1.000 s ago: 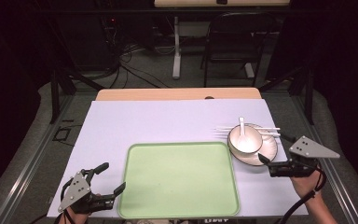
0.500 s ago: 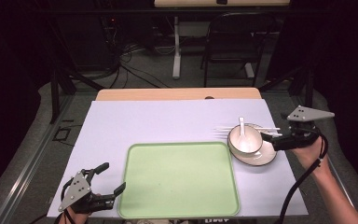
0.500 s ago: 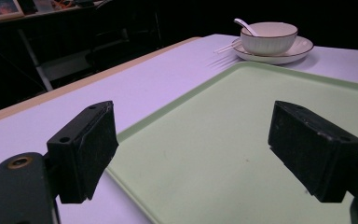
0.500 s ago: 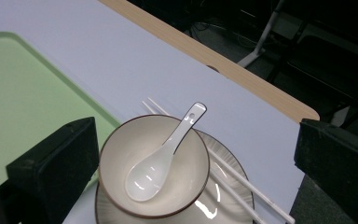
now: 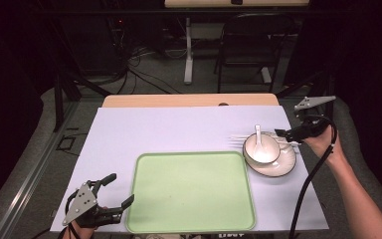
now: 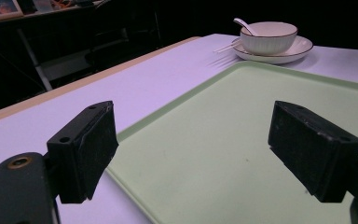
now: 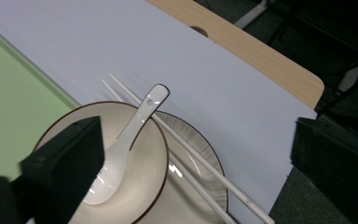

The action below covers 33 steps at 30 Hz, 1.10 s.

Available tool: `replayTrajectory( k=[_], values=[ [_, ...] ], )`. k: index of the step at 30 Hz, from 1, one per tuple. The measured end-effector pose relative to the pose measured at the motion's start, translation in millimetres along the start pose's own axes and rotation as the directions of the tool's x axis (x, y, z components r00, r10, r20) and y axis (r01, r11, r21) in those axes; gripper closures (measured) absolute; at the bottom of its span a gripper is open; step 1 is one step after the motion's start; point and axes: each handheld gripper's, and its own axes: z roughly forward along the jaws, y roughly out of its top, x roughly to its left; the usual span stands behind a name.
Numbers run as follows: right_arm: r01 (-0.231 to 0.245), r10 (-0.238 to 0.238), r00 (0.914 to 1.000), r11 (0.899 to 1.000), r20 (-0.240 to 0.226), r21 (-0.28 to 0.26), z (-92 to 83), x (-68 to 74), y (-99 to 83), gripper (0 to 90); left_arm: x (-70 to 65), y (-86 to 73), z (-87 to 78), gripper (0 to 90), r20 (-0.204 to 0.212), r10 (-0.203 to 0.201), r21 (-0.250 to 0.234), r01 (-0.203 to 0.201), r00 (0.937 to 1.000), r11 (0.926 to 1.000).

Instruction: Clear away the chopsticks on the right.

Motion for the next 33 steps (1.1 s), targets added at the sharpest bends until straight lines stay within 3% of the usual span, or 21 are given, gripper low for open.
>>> replayTrajectory(
  k=[2, 6, 9, 12, 17, 19, 20, 22, 23, 25, 27, 30, 32, 33],
  values=[
    [-0.011, 0.011, 0.9999, 1.0, 0.001, 0.026, 11.2, -8.4, 1.5, 14.3, 0.0, 0.0, 0.0, 15.4, 0.001, 0.001, 0.0, -0.001, 1.0, 1.0],
    [-0.011, 0.01, 0.9999, 0.996, 0.007, 0.087, 24.7, -15.1, 2.7, 19.4, -0.2, -0.1, -0.1, 15.4, 0.001, -0.003, -0.002, 0.003, 1.0, 1.0],
    [-0.006, 0.007, 1.0, 0.984, -0.005, 0.178, 42.7, -24.5, 3.2, 26.5, -0.1, -0.1, 0.0, 15.4, 0.004, 0.0, 0.0, 0.0, 1.0, 1.0],
    [0.001, 0.001, 1.0, 0.978, -0.01, 0.207, 51.4, -28.6, 3.3, 29.3, 0.0, -0.1, 0.5, 15.4, 0.005, 0.0, 0.003, 0.0, 1.0, 1.0],
    [0.003, 0.004, 0.9998, 0.945, -0.022, 0.326, 78.2, -35.0, -0.6, 42.8, -0.1, -0.1, 0.0, 15.4, 0.003, -0.001, 0.0, 0.001, 1.0, 1.0],
    [0.004, 0.007, 0.9994, 0.942, -0.033, 0.336, 81.5, -35.6, -2.0, 45.5, 0.2, -0.1, 0.2, 15.4, 0.004, 0.001, 0.003, -0.001, 1.0, 1.0],
    [0.016, 0.004, 0.9985, 0.933, -0.054, 0.36, 86.3, -35.9, -4.2, 49.8, 0.1, -0.2, 0.6, 15.4, 0.002, -0.003, 0.003, 0.003, 1.0, 1.0],
    [0.019, 0.01, 0.9969, 0.932, -0.078, 0.362, 90.1, -35.9, -6.4, 52.7, 0.3, -0.2, 1.1, 15.4, 0.003, -0.008, 0.007, 0.008, 1.0, 0.9999],
    [0.034, -0.002, 0.9965, 0.923, -0.084, 0.382, 90.7, -36.6, -6.2, 54.1, 0.3, -0.2, 1.1, 15.4, 0.003, -0.008, 0.007, 0.008, 1.0, 0.9999],
    [0.035, 0.001, 0.9958, 0.92, -0.091, 0.39, 91.6, -36.8, -6.7, 55.0, 0.3, -0.1, 0.9, 15.4, 0.003, -0.006, 0.004, 0.006, 1.0, 1.0],
    [0.054, -0.006, 0.9932, 0.908, -0.116, 0.416, 94.4, -37.3, -7.8, 58.2, 0.2, -0.2, 1.0, 15.4, 0.002, -0.008, 0.004, 0.008, 1.0, 1.0],
    [0.06, -0.009, 0.9923, 0.906, -0.124, 0.42, 96.2, -38.3, -9.0, 58.6, 0.2, 0.0, 1.4, 15.4, 0.002, -0.008, 0.009, 0.008, 1.0, 0.9999],
    [0.052, 0.003, 0.9913, 0.91, -0.132, 0.412, 98.1, -39.0, -10.7, 59.2, 0.5, 0.1, 1.6, 15.4, 0.002, -0.005, 0.013, 0.005, 1.0, 0.9999],
    [0.061, 0.0, 0.9903, 0.898, -0.139, 0.437, 97.7, -40.2, -9.7, 59.4, 0.5, 0.1, 1.5, 15.4, 0.003, -0.005, 0.013, 0.005, 1.0, 0.9999]
  ],
)
